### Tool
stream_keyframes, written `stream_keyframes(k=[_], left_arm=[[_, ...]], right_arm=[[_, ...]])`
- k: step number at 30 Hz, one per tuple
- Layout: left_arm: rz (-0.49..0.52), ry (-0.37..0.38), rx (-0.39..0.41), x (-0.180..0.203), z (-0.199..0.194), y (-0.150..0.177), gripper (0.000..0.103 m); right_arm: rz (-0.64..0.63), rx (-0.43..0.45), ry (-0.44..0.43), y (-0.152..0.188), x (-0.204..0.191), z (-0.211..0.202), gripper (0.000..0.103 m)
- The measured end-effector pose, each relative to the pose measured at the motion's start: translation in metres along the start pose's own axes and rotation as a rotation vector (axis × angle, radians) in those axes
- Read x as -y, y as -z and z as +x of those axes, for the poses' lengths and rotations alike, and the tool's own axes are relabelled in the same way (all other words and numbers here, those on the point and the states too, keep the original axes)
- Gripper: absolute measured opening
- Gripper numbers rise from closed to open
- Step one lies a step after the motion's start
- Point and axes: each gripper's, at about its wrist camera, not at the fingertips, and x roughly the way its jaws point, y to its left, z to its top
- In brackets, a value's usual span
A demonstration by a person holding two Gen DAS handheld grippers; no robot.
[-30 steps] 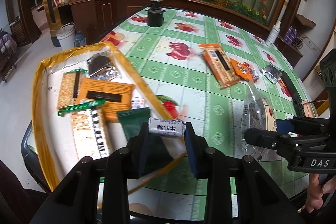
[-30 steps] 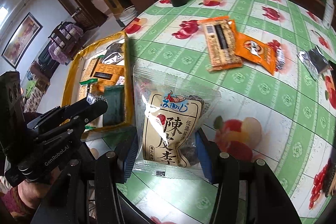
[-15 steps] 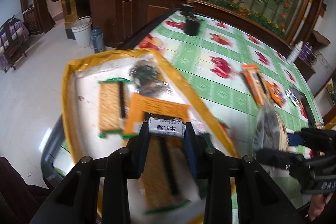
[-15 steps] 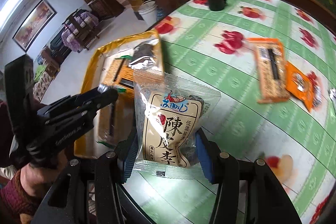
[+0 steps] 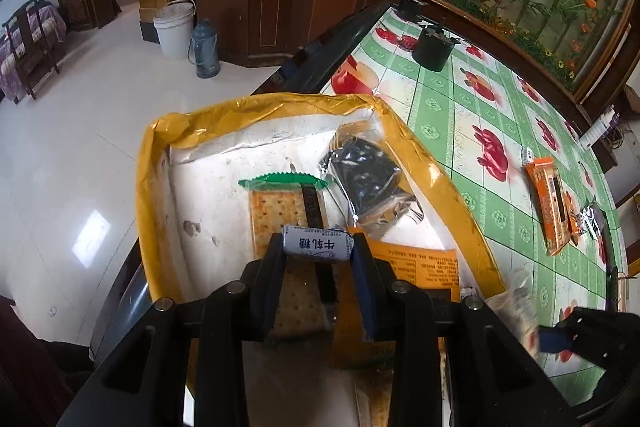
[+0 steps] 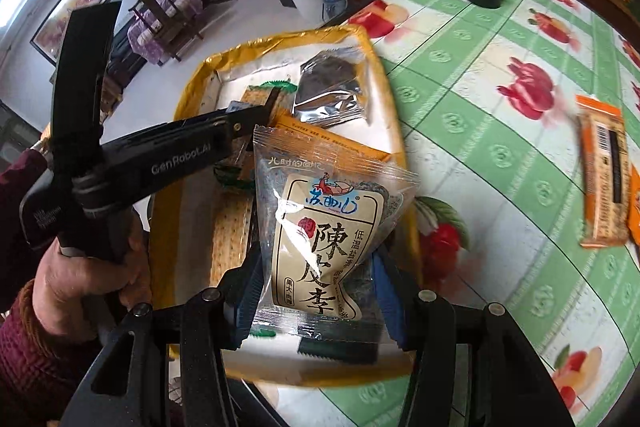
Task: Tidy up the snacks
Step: 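Lower both tools into the tray and open them to release nougat box and plum bag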
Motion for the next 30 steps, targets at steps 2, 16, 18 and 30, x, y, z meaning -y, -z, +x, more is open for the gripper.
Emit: stream_keyframes(k=[2,16,18,30], left_arm=[[0.006,-0.014,-0.010,0.001,0.002,-0.003,0.032],[0.022,-0.014,-0.018,0.000,0.001,-0.004,0.035],[0.021,-0.007,-0.013,0.000,0.000,-0.003,0.040],[-0.031,0.001,0.004,-0.002,-0.011,0.001,0.058]], right_arm=[[-0.008,-0.011,0.001,-0.003,-0.004,0.007,0.057],[-0.025,-0.029,-0.030,-0.029,-0.017,0.030,0.059],[-0.024,-0.035,-0.029,-0.028,-0.017,0.030,0.059],[-0.033,-0.007,-0.051,-0.018,-0.014,0.008,0.065]])
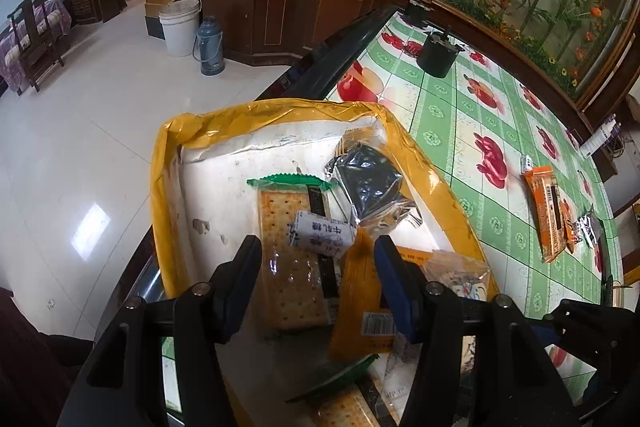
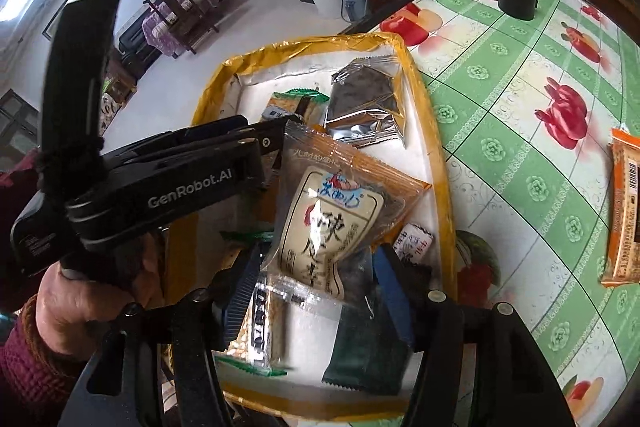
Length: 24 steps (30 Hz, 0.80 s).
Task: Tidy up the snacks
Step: 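Lower both tools into the tray and open them to release nougat box and plum bag, then move both open tools back over the snacks on the table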
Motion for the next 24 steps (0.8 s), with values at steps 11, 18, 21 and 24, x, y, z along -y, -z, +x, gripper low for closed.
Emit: stream_keyframes(k=[11,18,21,24], left_arm=[[-0.006,0.005,0.022,0.015,-0.018,0.013,0.058],[0.022,0.014,0.035,0.040,-0.029,0.022,0.058],[0.038,0.018,0.042,0.053,-0.033,0.026,0.058],[0.052,0.023,0.048,0.065,-0.038,0.029,0.058]], right_arm=[[0.083,0.041,-0.028,0.029,0.026,-0.036,0.064],[0.158,0.087,-0.018,0.047,0.053,-0.063,0.064],[0.189,0.099,-0.013,0.058,0.065,-0.074,0.064],[0.203,0.110,-0.008,0.066,0.074,-0.084,0.064]])
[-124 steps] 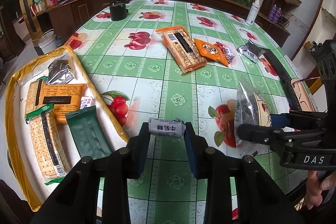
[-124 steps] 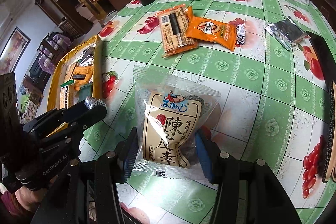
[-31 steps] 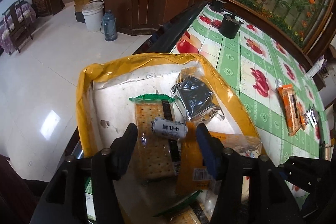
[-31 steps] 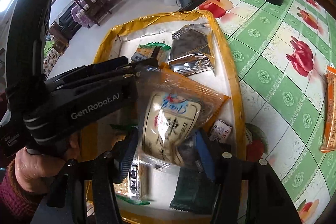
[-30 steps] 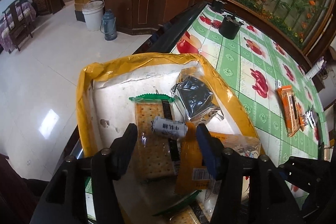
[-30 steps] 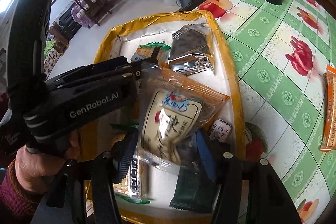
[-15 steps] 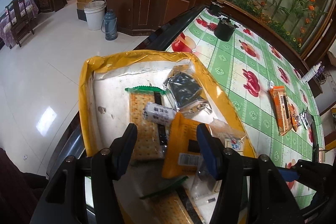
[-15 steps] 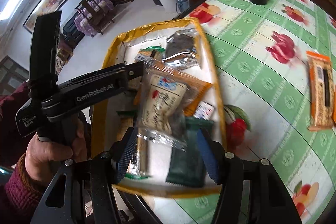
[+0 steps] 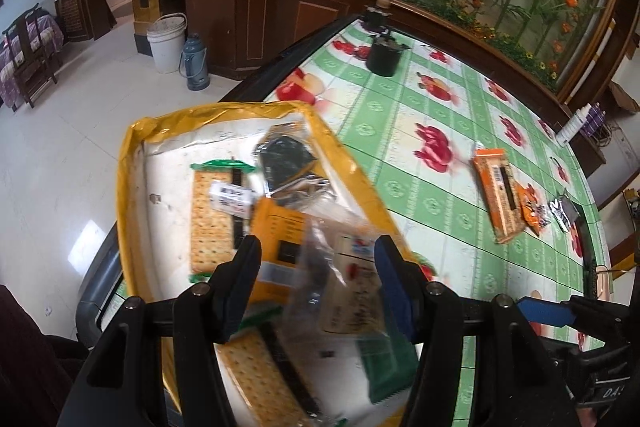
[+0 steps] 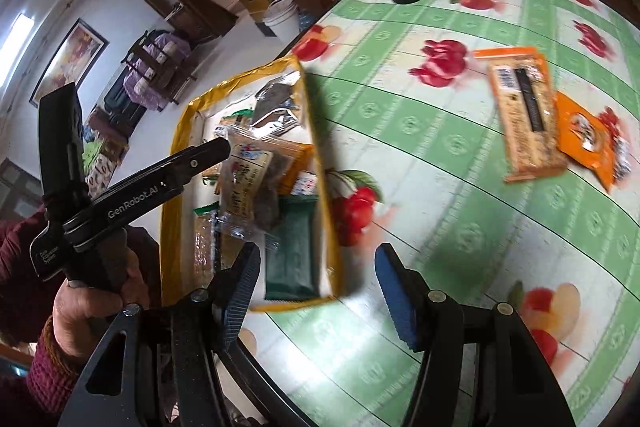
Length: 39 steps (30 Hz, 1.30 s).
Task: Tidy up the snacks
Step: 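Move both open tools back over the snacks on the table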
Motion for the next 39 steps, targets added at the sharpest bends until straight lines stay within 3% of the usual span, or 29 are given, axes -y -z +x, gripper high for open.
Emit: stream_keyframes(k=[9,21,23,30,36,39], left_arm=[[0.081,0.045,-0.015,0.056,-0.006,0.018,0.059],[0.252,0.183,-0.152,0.161,0.020,0.063,0.059],[0.265,0.197,-0.173,0.173,0.026,0.064,0.064],[0.241,0.213,-0.197,0.195,0.049,0.037,0.067],[0.149,0.190,-0.196,0.206,0.084,-0.009,0.067],[0.113,0.174,-0.190,0.213,0.101,-0.031,0.074]], right_arm=[[0.129,0.006,0.083,0.034,0.059,-0.024,0.064],[0.311,-0.044,0.180,0.085,0.132,-0.050,0.064],[0.329,-0.046,0.195,0.092,0.141,-0.055,0.064],[0.373,-0.030,0.226,0.110,0.168,-0.081,0.064],[0.408,-0.003,0.255,0.126,0.187,-0.106,0.064],[0.419,0.004,0.274,0.133,0.193,-0.116,0.064]])
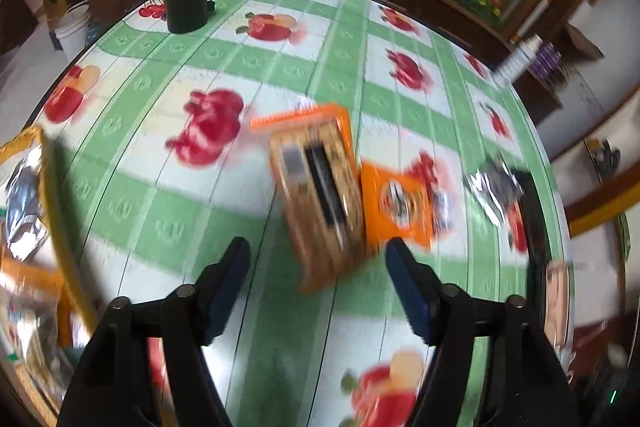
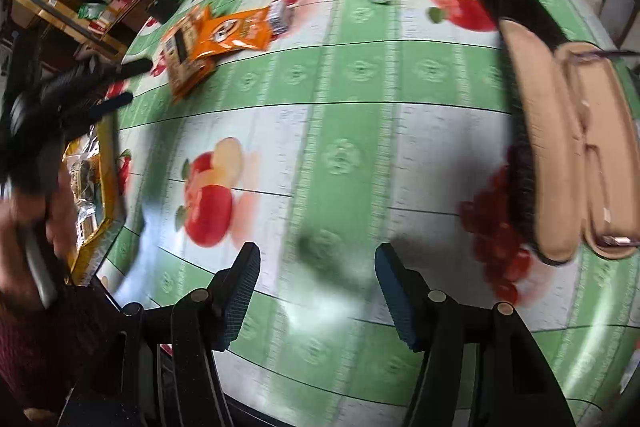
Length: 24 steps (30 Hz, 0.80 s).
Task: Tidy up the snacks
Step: 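Grasp the orange-topped cracker pack with the left tool while the right tool grasps an orange pouch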
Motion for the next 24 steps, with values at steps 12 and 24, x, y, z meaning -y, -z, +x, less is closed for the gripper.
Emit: stream_keyframes(k=[12,24], left_arm=[[-0.102,-0.067,-0.030,-0.010,0.061,-0.028,0.059],[0.027,-0.037,-0.022,-0.005,0.005,0.086,0.058]], right_arm=[[0.045,0.046,0.068,0.023,0.039,-0.029,0.064],[-0.001,0.045,-0.015,-0.006,0.019,-0.022,0.064]])
